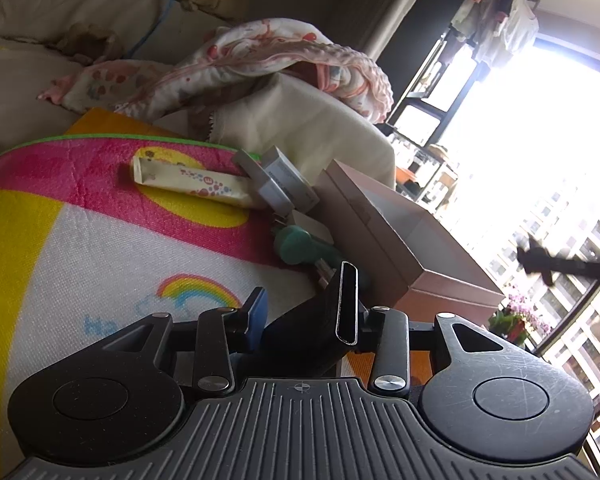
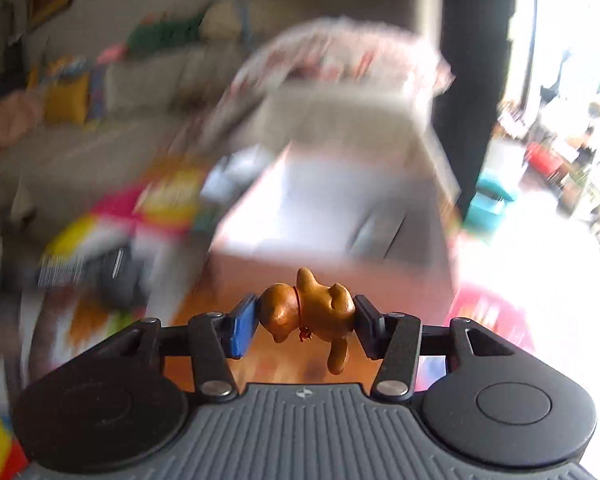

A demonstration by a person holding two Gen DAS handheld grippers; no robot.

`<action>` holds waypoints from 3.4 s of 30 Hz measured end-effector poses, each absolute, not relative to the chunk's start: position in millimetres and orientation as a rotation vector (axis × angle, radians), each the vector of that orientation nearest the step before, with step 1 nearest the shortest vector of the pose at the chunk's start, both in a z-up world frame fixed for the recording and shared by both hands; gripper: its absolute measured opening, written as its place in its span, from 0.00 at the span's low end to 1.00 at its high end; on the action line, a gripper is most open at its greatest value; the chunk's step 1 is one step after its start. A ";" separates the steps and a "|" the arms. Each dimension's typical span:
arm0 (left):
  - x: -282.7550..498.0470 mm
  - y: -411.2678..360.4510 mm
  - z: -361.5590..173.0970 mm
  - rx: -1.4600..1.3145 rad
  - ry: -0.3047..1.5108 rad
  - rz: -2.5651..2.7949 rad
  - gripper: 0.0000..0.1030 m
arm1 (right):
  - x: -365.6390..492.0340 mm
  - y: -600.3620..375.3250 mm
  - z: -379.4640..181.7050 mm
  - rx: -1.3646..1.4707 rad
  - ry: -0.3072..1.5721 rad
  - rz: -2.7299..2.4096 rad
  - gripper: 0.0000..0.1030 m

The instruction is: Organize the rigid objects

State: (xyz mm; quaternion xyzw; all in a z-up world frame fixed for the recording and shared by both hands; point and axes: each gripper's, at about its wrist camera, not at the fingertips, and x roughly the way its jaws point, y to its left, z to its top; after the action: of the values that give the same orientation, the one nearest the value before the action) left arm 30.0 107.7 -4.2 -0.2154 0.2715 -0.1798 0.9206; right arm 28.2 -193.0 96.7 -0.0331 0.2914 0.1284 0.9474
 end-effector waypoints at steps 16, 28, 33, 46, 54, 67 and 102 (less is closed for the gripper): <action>29.6 112.4 -5.9 -0.485 0.563 -0.371 0.42 | 204.1 -72.5 108.3 0.058 0.865 0.427 0.70; 24.8 146.8 -9.4 -0.657 0.467 -0.239 0.33 | 320.3 16.2 28.6 -0.219 1.018 0.256 0.49; 27.3 163.7 -15.8 -0.773 0.483 -0.183 0.30 | 280.5 28.0 25.2 -0.313 1.052 0.325 0.41; 21.6 181.7 -21.9 -0.862 0.511 -0.176 0.23 | 108.7 -20.9 31.8 -0.297 1.075 0.533 0.37; 18.3 119.0 -9.0 -0.679 0.617 -0.328 0.23 | -5.0 -104.0 37.9 -0.414 0.758 0.512 0.66; -5.2 100.2 35.9 -0.396 0.651 -0.365 0.25 | 71.3 -288.1 53.5 0.228 0.638 0.098 0.76; -116.9 57.6 54.4 -0.106 0.652 -0.517 0.36 | -60.4 -190.9 21.7 -0.086 0.806 0.366 0.19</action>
State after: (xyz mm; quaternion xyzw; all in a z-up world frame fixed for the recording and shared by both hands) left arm -116.9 57.6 54.4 -0.0515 0.3164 -0.2509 0.9134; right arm -60.4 -190.9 21.7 -0.0414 0.3900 0.1769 0.9027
